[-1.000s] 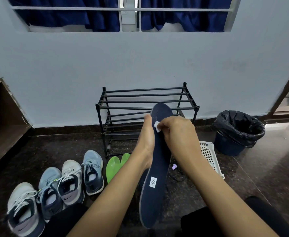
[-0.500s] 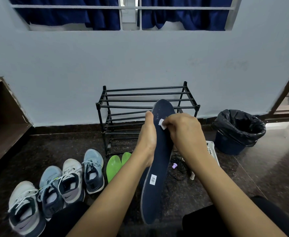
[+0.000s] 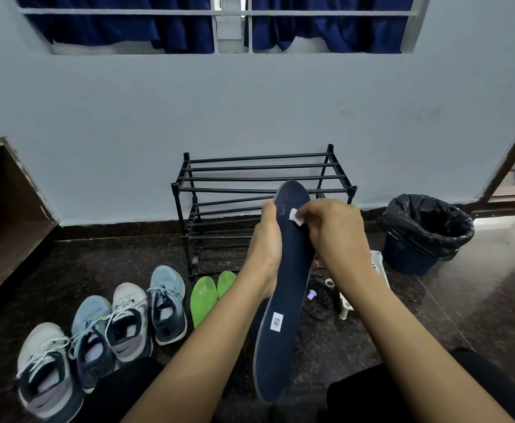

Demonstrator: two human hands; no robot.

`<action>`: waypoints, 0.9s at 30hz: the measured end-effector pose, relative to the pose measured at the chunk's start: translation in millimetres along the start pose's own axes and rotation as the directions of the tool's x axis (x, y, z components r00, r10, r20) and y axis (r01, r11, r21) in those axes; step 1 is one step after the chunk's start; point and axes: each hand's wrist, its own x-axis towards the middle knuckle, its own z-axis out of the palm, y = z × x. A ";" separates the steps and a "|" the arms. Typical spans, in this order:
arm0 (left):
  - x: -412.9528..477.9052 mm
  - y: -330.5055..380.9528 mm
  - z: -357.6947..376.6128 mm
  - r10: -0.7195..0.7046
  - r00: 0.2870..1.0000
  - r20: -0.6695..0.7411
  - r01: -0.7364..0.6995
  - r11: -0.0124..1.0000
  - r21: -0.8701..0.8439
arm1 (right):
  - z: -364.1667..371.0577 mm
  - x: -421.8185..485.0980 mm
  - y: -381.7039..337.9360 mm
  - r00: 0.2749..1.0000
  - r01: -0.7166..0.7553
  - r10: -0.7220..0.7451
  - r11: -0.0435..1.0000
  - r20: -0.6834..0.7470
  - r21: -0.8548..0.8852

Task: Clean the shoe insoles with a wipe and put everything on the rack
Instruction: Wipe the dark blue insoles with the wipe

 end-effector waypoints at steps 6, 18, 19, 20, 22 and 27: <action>-1.0 5.8 -10.4 0.019 1.000 0.007 -0.019 0.999 0.044 | -2.4 -9.8 -10.8 0.970 0.023 -0.001 0.996 0.245 -0.085; -8.9 9.7 -9.5 -0.022 1.000 0.021 0.022 1.000 0.000 | 3.8 -4.8 -7.9 0.998 0.054 -0.054 0.999 0.045 0.004; -8.4 10.1 -10.9 -0.016 1.000 0.026 0.016 1.000 0.009 | 3.9 -6.9 -9.9 0.994 0.064 -0.064 0.998 0.083 0.000; -7.6 9.9 -12.2 -0.010 1.000 0.029 0.009 1.000 0.018 | 4.1 -9.1 -11.4 0.990 0.070 -0.068 0.998 0.121 -0.009; -10.7 10.8 -11.4 -0.010 1.000 0.026 0.009 0.999 0.030 | 4.4 -10.7 -11.9 0.987 0.065 -0.061 0.998 0.147 -0.025; -20.8 12.1 -1.9 -0.059 0.998 0.037 0.060 0.998 -0.010 | 3.1 -1.0 -5.2 1.000 0.000 0.000 1.000 -0.004 0.009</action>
